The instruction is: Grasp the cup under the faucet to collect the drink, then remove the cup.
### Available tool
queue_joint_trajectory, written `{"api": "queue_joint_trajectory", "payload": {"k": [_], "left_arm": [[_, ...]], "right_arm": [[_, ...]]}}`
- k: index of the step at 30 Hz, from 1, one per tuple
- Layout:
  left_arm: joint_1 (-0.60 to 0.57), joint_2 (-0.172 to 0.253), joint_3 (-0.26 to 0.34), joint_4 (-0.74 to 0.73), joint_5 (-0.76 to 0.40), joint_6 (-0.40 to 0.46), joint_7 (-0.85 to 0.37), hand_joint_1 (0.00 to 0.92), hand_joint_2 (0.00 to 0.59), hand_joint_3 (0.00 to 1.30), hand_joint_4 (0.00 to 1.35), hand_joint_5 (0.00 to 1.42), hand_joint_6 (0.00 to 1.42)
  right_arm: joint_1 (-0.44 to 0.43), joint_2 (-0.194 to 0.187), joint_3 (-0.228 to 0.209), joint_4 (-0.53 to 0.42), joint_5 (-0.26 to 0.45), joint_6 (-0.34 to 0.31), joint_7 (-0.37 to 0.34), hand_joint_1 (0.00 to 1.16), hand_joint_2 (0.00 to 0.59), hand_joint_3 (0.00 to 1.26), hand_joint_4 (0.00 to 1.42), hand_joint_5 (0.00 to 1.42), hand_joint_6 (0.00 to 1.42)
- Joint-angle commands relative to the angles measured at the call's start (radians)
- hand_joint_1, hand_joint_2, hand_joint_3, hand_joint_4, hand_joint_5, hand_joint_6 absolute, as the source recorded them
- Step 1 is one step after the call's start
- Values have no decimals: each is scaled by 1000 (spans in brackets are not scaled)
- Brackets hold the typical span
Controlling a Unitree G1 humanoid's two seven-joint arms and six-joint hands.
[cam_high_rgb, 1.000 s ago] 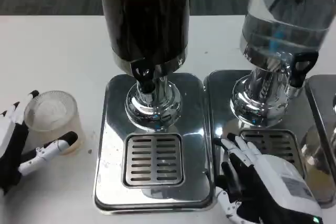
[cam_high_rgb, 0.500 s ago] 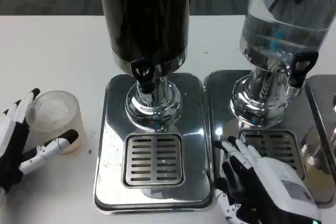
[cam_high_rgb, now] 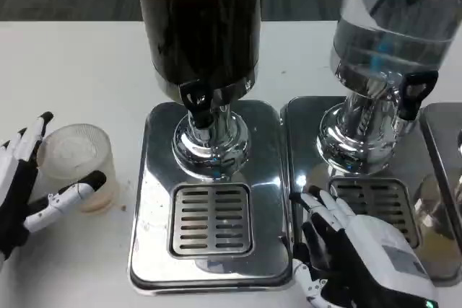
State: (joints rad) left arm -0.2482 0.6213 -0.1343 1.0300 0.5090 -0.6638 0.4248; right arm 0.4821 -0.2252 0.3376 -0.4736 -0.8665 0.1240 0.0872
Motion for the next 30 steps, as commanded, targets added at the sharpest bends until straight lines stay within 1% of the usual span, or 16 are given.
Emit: {"api": "queue_joint_trajectory", "payload": {"k": [1,3,5,7,10,12,16,20,24,27,30], "left_arm": [[-5,13,2,-16,-10,-12,3,40,53,0,0,0,15],[-6,12,1,-17,-10,-13,5,45,54,0,0,0,18],[-7,11,1,-17,-8,-13,8,66,59,0,0,0,31],[-8,9,1,-17,-9,-14,9,111,65,0,0,12,56],[-8,4,2,-13,-12,-18,12,122,67,0,0,23,73],[-7,2,3,-12,-12,-21,16,150,70,0,0,44,96],[-5,0,1,-6,-4,-50,49,183,92,0,0,78,141],[-9,-4,-3,12,-4,-84,63,197,92,0,0,103,162],[-21,-13,-10,42,-2,-109,67,221,120,0,0,145,192],[-23,-19,-13,57,-1,-120,70,221,144,0,0,184,225],[-24,-27,-14,74,-3,-129,69,226,154,0,0,223,244]], "right_arm": [[6,0,-3,4,5,9,-8,505,586,105,2,0,80],[8,-1,-5,1,4,10,-8,503,586,105,2,0,80],[8,-3,-6,1,3,8,-10,501,586,105,2,0,80],[6,-3,-10,4,9,9,-9,498,586,105,2,0,80],[5,-4,-9,5,8,10,-7,494,586,105,2,0,80],[4,-2,-8,6,9,11,-6,491,586,105,2,0,80],[6,-3,-8,6,7,15,-4,486,586,108,2,0,80],[6,-2,-6,0,6,21,1,482,586,114,2,0,80],[8,-6,-10,-6,10,30,9,478,586,116,5,0,80],[12,-11,-15,-16,12,33,10,476,586,117,9,0,80],[12,-18,-19,-19,18,34,19,473,586,117,12,0,80]]}}
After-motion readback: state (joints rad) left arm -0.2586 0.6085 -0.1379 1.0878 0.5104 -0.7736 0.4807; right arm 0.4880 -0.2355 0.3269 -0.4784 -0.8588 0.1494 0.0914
